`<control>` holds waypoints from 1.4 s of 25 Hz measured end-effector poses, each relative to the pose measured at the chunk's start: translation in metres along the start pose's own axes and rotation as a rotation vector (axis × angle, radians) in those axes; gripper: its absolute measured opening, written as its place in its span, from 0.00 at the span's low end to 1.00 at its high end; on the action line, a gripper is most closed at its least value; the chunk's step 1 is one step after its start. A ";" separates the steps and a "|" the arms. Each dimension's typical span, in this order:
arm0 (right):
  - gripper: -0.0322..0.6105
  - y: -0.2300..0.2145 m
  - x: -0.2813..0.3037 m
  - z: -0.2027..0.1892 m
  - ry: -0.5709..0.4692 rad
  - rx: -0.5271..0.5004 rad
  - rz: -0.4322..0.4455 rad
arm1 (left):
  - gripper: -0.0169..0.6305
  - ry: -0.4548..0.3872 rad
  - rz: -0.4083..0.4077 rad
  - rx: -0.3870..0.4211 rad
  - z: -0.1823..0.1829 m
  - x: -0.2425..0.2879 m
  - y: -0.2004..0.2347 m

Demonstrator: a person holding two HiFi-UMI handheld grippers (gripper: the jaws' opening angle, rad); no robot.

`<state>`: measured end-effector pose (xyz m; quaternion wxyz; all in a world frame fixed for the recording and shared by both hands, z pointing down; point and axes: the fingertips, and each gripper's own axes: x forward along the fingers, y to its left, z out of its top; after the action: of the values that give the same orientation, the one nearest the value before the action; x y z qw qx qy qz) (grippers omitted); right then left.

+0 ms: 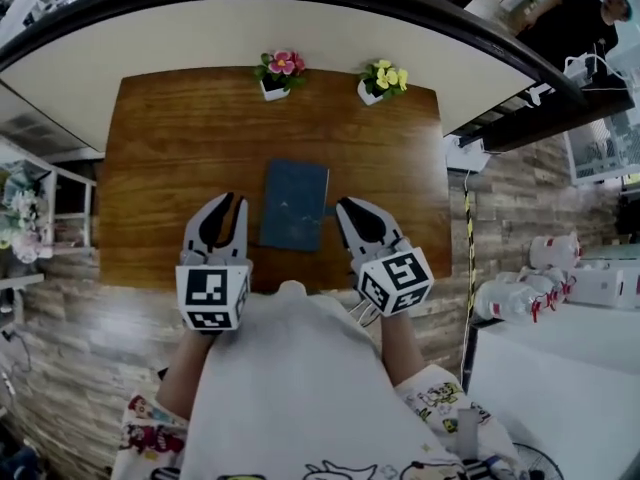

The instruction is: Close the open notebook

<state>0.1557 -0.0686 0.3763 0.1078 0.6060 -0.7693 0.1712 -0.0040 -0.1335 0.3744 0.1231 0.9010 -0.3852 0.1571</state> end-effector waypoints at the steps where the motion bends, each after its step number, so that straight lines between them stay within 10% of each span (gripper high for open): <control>1: 0.08 0.002 0.001 0.005 -0.009 -0.006 0.007 | 0.10 -0.004 0.015 -0.001 0.001 -0.004 0.006; 35: 0.05 -0.003 -0.021 0.040 -0.142 -0.052 -0.068 | 0.03 -0.072 -0.030 0.000 0.027 -0.022 0.016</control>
<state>0.1652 -0.0662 0.3326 0.0743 0.6396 -0.7580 0.1040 -0.0250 -0.1390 0.3432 0.1117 0.9118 -0.3756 0.1227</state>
